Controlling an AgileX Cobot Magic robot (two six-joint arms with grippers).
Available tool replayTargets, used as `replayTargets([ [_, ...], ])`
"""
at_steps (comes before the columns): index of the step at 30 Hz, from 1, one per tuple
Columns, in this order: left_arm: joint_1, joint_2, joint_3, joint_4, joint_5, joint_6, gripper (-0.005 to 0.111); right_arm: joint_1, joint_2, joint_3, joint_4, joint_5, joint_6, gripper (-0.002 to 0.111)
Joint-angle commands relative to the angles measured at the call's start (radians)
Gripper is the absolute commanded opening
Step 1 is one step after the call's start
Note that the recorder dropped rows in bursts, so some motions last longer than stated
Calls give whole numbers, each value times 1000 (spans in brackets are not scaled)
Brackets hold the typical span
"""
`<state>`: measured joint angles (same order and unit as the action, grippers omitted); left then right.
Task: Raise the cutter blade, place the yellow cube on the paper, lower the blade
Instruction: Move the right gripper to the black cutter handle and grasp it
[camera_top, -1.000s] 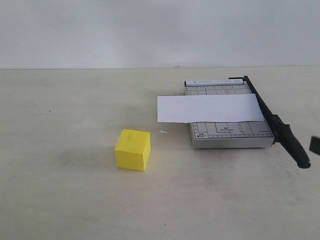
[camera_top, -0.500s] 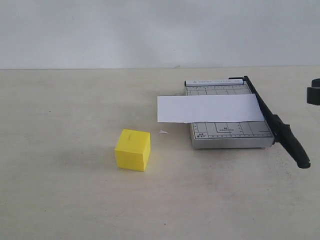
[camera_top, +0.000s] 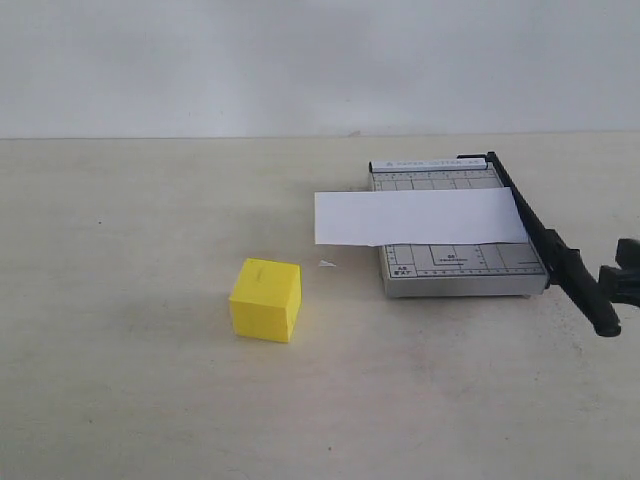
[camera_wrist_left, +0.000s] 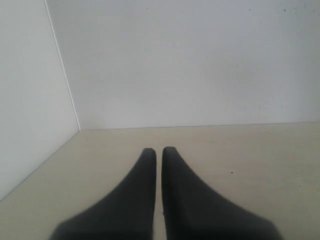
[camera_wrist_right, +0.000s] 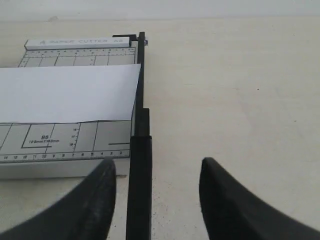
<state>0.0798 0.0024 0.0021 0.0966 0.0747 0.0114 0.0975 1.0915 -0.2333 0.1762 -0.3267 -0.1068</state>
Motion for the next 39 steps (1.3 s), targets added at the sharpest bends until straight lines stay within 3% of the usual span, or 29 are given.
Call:
replayTargets([
  [1, 2, -2, -2, -3, 1, -3, 4, 4, 41, 24, -64, -147, -3, 50],
  [3, 3, -2, -2, -3, -1, -3, 4, 4, 73, 24, -119, -149, -15, 50],
  [8, 3, -2, -2, -3, -1, -3, 4, 4, 198, 22, -139, -223, 4, 68],
  [21, 3, -2, -2, -3, 1, -3, 4, 4, 457, 22, -139, -313, 101, 68],
  [24, 3, -2, -2, -3, 1, -3, 4, 4, 475, 22, -139, -318, 113, 57],
  [30, 3, -2, -2, -3, 1, -3, 4, 4, 477, 22, -139, -318, 120, 4],
  [39, 3, -2, -2, -3, 1, -3, 4, 4, 475, 22, -139, -362, 124, 0],
])
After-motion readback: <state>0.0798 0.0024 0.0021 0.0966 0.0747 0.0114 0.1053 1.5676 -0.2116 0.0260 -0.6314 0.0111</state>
